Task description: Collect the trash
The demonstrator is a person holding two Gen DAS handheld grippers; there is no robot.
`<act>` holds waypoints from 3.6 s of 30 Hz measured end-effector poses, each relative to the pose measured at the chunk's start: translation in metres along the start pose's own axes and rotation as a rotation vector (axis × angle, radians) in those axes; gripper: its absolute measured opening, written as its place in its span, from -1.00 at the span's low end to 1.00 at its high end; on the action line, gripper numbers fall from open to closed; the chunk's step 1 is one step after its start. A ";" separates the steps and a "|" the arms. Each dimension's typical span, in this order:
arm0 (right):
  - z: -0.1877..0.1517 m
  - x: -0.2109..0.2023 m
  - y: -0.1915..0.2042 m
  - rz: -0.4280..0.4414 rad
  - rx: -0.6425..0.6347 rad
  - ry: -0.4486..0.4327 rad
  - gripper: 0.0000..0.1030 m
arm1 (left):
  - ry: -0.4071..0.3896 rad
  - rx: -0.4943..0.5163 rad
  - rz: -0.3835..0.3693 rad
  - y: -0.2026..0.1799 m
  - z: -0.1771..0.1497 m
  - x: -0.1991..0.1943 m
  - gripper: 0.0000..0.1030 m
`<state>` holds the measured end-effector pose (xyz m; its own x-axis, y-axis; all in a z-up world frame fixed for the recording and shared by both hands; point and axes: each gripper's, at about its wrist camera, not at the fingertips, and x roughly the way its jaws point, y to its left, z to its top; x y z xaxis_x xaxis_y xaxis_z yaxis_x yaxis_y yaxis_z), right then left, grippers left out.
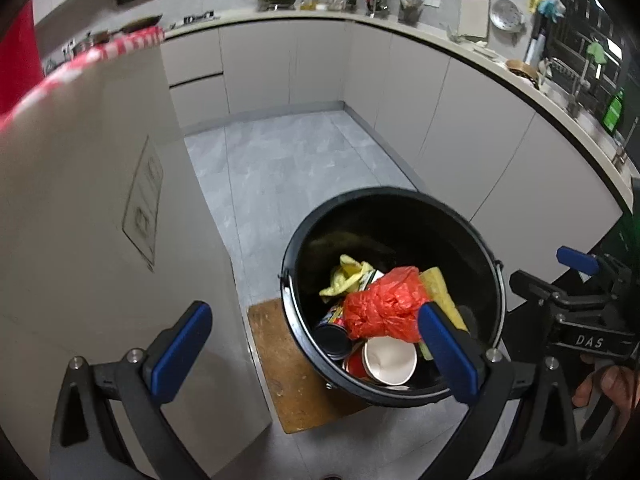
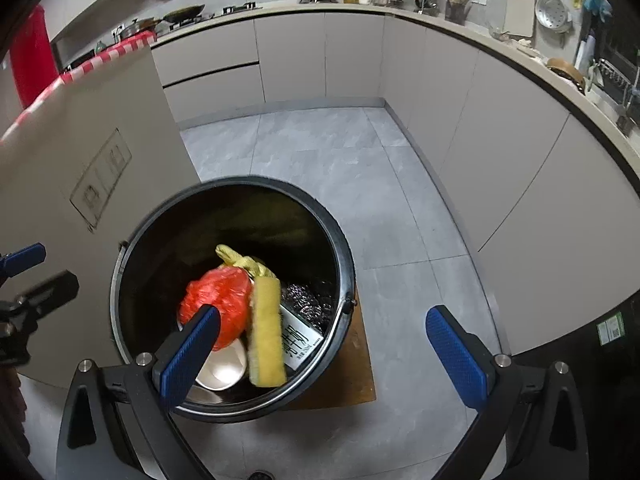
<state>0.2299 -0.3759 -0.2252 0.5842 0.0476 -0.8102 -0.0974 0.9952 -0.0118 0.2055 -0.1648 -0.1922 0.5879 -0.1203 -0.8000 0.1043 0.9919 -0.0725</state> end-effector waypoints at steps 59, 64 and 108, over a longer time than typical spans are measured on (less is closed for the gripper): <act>-0.084 -0.415 0.223 -0.173 0.033 -0.366 1.00 | -0.418 0.101 -0.081 0.122 -0.049 -0.359 0.99; -0.088 -0.415 0.230 -0.159 0.019 -0.367 1.00 | -0.426 0.093 -0.081 0.124 -0.056 -0.363 0.99; -0.091 -0.418 0.194 -0.142 0.073 -0.375 1.00 | -0.409 0.101 -0.069 0.090 -0.064 -0.363 0.99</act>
<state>-0.1062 -0.2105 0.0578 0.8425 -0.0764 -0.5332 0.0549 0.9969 -0.0561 -0.0499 -0.0292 0.0541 0.8442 -0.2131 -0.4919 0.2209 0.9743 -0.0429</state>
